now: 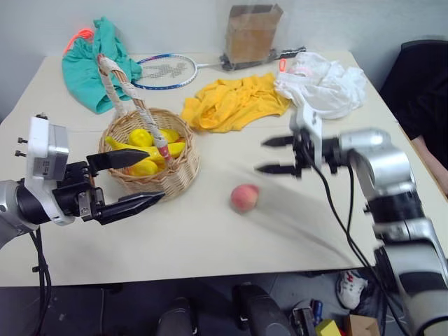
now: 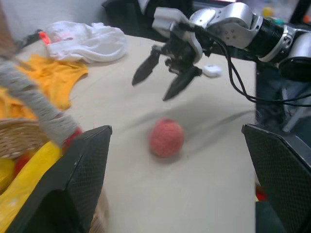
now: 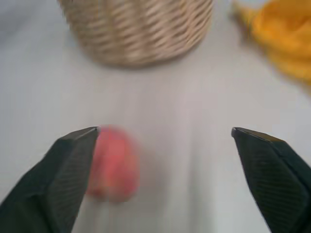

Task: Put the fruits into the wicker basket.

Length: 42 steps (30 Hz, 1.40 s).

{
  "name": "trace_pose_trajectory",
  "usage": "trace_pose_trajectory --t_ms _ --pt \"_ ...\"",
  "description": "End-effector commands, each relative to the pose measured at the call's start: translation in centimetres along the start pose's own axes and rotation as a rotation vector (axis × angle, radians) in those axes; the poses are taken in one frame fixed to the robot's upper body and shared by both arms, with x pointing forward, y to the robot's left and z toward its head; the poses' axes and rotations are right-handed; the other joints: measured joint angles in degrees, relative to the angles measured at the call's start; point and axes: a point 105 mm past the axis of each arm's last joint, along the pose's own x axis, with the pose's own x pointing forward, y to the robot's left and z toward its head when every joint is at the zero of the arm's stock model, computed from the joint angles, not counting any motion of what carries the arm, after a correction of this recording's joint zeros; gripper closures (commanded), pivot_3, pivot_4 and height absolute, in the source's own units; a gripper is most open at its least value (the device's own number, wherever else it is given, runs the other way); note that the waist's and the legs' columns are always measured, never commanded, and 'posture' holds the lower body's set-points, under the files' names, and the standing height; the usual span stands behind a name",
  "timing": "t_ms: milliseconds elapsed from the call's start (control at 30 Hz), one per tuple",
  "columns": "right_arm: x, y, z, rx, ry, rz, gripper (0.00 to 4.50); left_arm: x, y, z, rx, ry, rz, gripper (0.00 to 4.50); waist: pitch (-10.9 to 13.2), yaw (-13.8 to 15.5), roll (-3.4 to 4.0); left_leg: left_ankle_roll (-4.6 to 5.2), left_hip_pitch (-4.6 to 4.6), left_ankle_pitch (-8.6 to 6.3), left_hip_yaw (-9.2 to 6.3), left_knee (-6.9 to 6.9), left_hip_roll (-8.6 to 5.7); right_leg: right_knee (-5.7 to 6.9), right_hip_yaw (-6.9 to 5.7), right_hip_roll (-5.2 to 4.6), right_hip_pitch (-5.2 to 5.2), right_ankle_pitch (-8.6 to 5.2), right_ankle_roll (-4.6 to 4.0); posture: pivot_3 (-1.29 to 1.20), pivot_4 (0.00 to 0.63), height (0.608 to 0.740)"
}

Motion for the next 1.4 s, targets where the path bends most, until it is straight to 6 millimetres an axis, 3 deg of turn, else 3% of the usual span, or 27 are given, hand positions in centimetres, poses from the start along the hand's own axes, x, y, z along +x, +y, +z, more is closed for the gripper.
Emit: trace_pose_trajectory --t_ms 33,200,433,633,700,867,933,1067,1167,1233,1333,1400 --pt "0.2 1.5 1.0 -0.044 -0.046 -0.059 0.02 0.7 -1.1 -0.2 0.051 0.067 -0.099 0.0 0.0 -0.3 0.0 -0.07 0.09 0.05 0.0 0.02 0.0 0.07 0.04 0.05 0.04 0.0 -0.01 0.0 0.15 0.74" --pt "2.6 1.2 0.0 0.055 -0.113 -0.15 0.02 1.0 -1.1 -2.1 0.087 0.195 -0.181 0.0 0.0 -0.1 -0.05 -0.14 0.64 0.14 0.05 -0.09 -0.07 0.2 0.12 0.11 0.41 0.0 -0.09 0.0 0.15 0.74" --pt "5.1 1.6 -3.2 0.076 -0.034 -0.144 0.02 1.3 -0.5 -1.8 0.112 0.182 -0.206 0.0 0.0 0.7 -0.09 -0.07 0.48 0.1 0.05 -0.19 -0.08 -0.03 0.12 0.08 0.32 -0.02 -0.09 0.0 0.15 0.74" --pt "5.3 1.4 -3.9 0.076 -0.027 -0.152 0.02 1.3 -0.3 -1.4 0.118 0.169 -0.2 0.0 0.0 0.9 -0.09 -0.01 0.41 0.07 0.13 -0.15 -0.08 -0.03 0.15 0.06 0.27 -0.02 -0.07 0.0 0.15 0.74" --pt "5.2 1.2 -3.5 0.084 -0.055 -0.158 0.39 1.3 -0.2 -1.4 0.118 0.165 -0.192 0.0 0.0 0.9 -0.09 -0.03 0.44 0.09 0.11 -0.14 -0.08 0.04 0.15 0.06 0.27 -0.02 -0.07 0.0 0.15 0.74" --pt "4.5 1.7 -1.0 0.085 -0.156 -0.078 1.75 1.1 0.2 -1.1 0.098 0.13 -0.147 0.0 0.0 1.0 -0.1 -0.03 0.45 0.1 0.1 -0.1 -0.08 0.11 0.15 0.06 0.28 -0.02 -0.07 0.0 0.15 0.74" --pt "4.4 1.6 0.6 0.081 -0.201 -0.045 1.95 0.8 0.7 -0.9 0.091 0.104 -0.099 0.0 0.0 1.0 -0.09 -0.03 0.45 0.1 0.1 -0.1 -0.08 0.12 0.15 0.06 0.27 -0.02 -0.07 0.0 0.15 0.74" --pt "5.2 0.0 5.0 0.015 -0.266 -0.032 1.97 -0.1 1.6 0.5 0.073 -0.012 0.039 0.0 0.0 0.4 -0.1 -0.02 0.46 0.1 0.11 -0.05 -0.06 0.2 0.15 0.06 0.25 -0.02 -0.07 0.0 0.15 0.74" --pt "7.0 -1.2 9.5 -0.065 -0.306 -0.025 1.97 -1.3 1.6 1.4 0.031 -0.106 0.138 0.0 0.0 -0.2 -0.1 -0.03 0.48 0.1 0.05 -0.04 -0.03 0.25 0.12 0.07 0.25 -0.02 -0.08 0.0 0.15 0.74" --pt "8.1 -1.5 11.4 -0.094 -0.321 -0.009 1.97 -1.9 1.4 1.5 0.01 -0.126 0.176 0.0 0.0 -0.2 -0.12 -0.03 0.47 0.1 0.05 -0.06 -0.04 0.29 0.15 0.06 0.2 -0.02 -0.08 0.0 0.15 0.74" --pt "11.5 -0.3 15.4 -0.153 -0.341 0.074 1.97 -3.3 0.7 0.7 -0.015 -0.114 0.261 0.0 0.0 -0.5 -0.12 -0.06 0.47 0.09 0.02 -0.12 -0.02 0.24 0.12 0.04 0.2 -0.04 -0.11 0.0 0.15 0.74" --pt "13.3 0.6 16.6 -0.179 -0.332 0.117 1.97 -3.9 0.4 0.4 -0.021 -0.106 0.299 0.0 0.0 -1.4 -0.14 -0.06 0.46 0.08 0.1 -0.12 -0.03 0.23 0.16 0.02 0.16 -0.04 -0.11 0.0 0.15 0.74"
